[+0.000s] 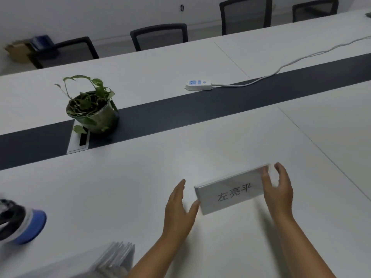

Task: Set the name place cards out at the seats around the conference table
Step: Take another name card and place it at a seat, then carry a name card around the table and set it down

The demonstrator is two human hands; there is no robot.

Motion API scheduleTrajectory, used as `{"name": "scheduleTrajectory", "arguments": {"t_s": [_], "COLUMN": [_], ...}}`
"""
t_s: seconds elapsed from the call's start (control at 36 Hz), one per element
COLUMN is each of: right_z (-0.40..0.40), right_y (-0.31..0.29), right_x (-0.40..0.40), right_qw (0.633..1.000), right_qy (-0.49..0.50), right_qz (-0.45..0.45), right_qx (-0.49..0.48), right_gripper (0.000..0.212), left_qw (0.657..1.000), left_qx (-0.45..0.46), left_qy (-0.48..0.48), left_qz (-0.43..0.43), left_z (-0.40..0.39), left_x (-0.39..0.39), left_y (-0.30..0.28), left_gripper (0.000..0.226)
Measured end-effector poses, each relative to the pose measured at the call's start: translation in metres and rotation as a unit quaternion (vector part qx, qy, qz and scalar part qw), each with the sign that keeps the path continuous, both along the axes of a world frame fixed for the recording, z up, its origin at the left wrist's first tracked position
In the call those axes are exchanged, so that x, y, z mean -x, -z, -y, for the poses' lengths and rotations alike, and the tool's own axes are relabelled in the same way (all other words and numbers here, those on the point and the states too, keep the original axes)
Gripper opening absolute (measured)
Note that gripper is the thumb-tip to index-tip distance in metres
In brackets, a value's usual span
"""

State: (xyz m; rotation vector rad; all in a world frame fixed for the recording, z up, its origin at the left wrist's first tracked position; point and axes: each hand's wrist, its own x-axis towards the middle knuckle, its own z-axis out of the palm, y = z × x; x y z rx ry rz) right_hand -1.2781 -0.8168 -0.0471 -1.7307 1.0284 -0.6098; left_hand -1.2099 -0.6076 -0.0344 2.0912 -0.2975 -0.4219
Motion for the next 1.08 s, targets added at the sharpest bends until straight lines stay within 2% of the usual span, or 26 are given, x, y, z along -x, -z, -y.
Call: {"name": "scheduleTrajectory", "arguments": {"t_s": [0.08, 0.17, 0.31, 0.39, 0.44, 0.53, 0.61, 0.69, 0.75, 0.89, 0.97, 1.08], "right_z": [-0.031, -0.074, -0.156, -0.206, -0.237, -0.277, -0.304, -0.314, -0.317, -0.322, -0.324, -0.327], "right_y": [-0.014, -0.028, -0.038, -0.035, -0.030, -0.026, -0.020, -0.019, -0.020, -0.023, -0.023, -0.025], "right_x": [0.005, 0.007, 0.003, 0.001, 0.001, 0.005, 0.008, 0.010, 0.011, 0.011, 0.012, 0.009], "right_qw": [0.998, 0.995, 0.984, 0.963, 0.941, 0.905, 0.892, 0.912, 0.921, 0.931, 0.934, 0.934], "right_qy": [0.025, -0.007, -0.142, -0.258, -0.334, -0.418, -0.437, -0.391, -0.367, -0.328, -0.309, -0.303], "right_qz": [0.025, 0.065, 0.095, 0.079, 0.047, -0.019, -0.057, -0.067, -0.080, -0.081, -0.064, -0.055], "right_qx": [0.054, 0.072, 0.046, 0.000, -0.032, -0.077, -0.098, -0.102, -0.104, -0.136, -0.166, -0.179], "right_gripper": [0.058, 0.071, 0.062, 0.043, 0.042, 0.058, 0.078, 0.085, 0.086, 0.080, 0.088, 0.072], "left_qw": [0.997, 0.986, 0.948, 0.920, 0.910, 0.895, 0.898, 0.920, 0.941, 0.969, 0.977, 0.982], "left_qx": [0.045, 0.106, 0.144, 0.122, 0.091, 0.049, 0.057, 0.104, 0.092, 0.064, 0.052, 0.051], "left_qy": [-0.019, -0.068, -0.173, -0.226, -0.268, -0.359, -0.413, -0.379, -0.320, -0.227, -0.190, -0.158], "left_qz": [0.060, 0.114, 0.226, 0.295, 0.304, 0.260, 0.142, 0.006, -0.054, -0.076, -0.081, -0.093], "left_z": [-0.027, -0.067, -0.148, -0.201, -0.235, -0.278, -0.310, -0.328, -0.338, -0.348, -0.352, -0.353], "left_x": [0.015, 0.033, 0.051, 0.053, 0.053, 0.055, 0.053, 0.050, 0.049, 0.043, 0.037, 0.033], "left_y": [-0.025, -0.051, -0.070, -0.066, -0.062, -0.052, -0.040, -0.033, -0.027, -0.020, -0.017, -0.018], "left_gripper": [0.049, 0.040, 0.032, 0.030, 0.034, 0.051, 0.072, 0.064, 0.062, 0.062, 0.063, 0.074]}}
